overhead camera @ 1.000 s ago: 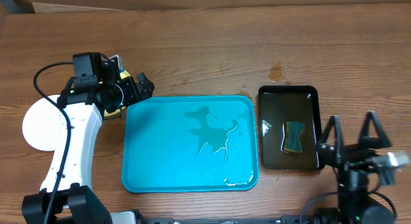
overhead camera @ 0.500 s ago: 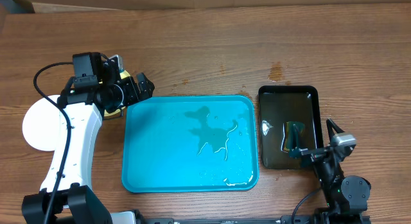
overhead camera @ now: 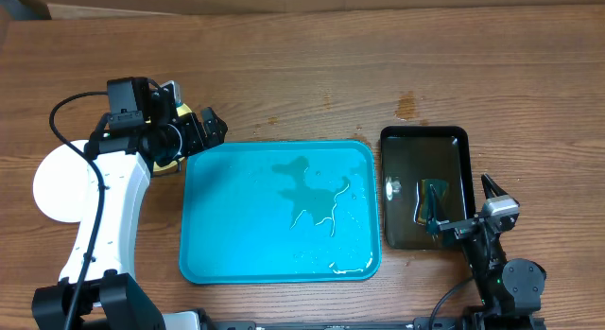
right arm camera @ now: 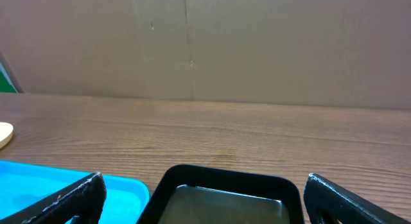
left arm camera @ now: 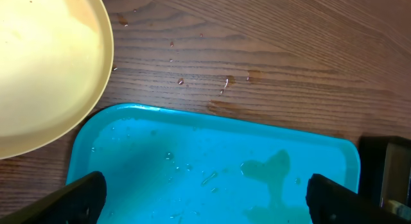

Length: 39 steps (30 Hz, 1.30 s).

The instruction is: Clean dirty plates on tray and stack at the side

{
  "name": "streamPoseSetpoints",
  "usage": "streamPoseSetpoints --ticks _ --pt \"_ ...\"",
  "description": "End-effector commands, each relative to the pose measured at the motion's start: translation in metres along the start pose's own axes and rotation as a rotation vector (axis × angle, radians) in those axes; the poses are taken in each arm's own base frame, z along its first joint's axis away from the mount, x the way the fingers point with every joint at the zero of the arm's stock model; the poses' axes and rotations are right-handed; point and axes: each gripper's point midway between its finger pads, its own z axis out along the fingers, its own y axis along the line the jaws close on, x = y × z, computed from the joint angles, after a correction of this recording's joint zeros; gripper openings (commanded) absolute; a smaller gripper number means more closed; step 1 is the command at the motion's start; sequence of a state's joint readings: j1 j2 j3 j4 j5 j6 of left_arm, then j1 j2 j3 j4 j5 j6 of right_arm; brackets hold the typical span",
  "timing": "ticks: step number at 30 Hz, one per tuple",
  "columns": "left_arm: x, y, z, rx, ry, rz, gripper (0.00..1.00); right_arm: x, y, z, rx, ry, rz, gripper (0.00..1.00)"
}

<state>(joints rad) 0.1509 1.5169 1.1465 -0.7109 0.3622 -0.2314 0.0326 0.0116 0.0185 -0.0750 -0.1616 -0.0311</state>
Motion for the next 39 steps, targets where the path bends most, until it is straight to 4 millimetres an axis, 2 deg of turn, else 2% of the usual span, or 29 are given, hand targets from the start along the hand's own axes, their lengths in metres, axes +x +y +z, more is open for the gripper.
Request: streamPoseSetpoints --ticks 1,17,20,24,30,31,35,37,39 --pt "-0.008 -0.003 -0.003 0.0 -0.019 0.03 1.0 0.002 0.0 0.0 -0.005 -0.004 -0.011 1.0" --pt "-0.007 -0.001 -0.002 -0.006 -0.019 0.03 1.0 0.002 0.0 0.0 -0.005 -0.004 -0.011 1.0" --pt "-0.01 -0.005 -0.013 -0.007 -0.047 0.04 1.0 0.002 0.0 0.0 -0.005 -0.004 -0.011 1.0" --pt "-0.02 -0.019 -0.05 0.003 -0.162 0.08 1.0 0.002 0.0 0.0 -0.005 -0.004 -0.011 1.0" --pt "-0.024 -0.054 -0.138 0.059 -0.409 0.172 1.0 0.002 0.0 0.0 -0.005 -0.004 -0.011 1.0" --pt "-0.021 -0.061 -0.159 0.072 -0.467 0.193 1.0 0.002 0.0 0.0 -0.005 -0.004 -0.011 1.0" --pt "-0.007 -0.077 -0.21 0.102 -0.612 0.246 1.0 0.002 0.0 0.0 -0.005 -0.004 -0.011 1.0" --pt "0.005 -0.074 -0.236 0.055 -0.709 0.29 1.0 0.002 0.0 0.0 -0.005 -0.004 -0.011 1.0" --pt "0.019 -0.07 -0.247 0.038 -0.762 0.296 1.0 0.002 0.0 0.0 -0.005 -0.004 -0.011 1.0"
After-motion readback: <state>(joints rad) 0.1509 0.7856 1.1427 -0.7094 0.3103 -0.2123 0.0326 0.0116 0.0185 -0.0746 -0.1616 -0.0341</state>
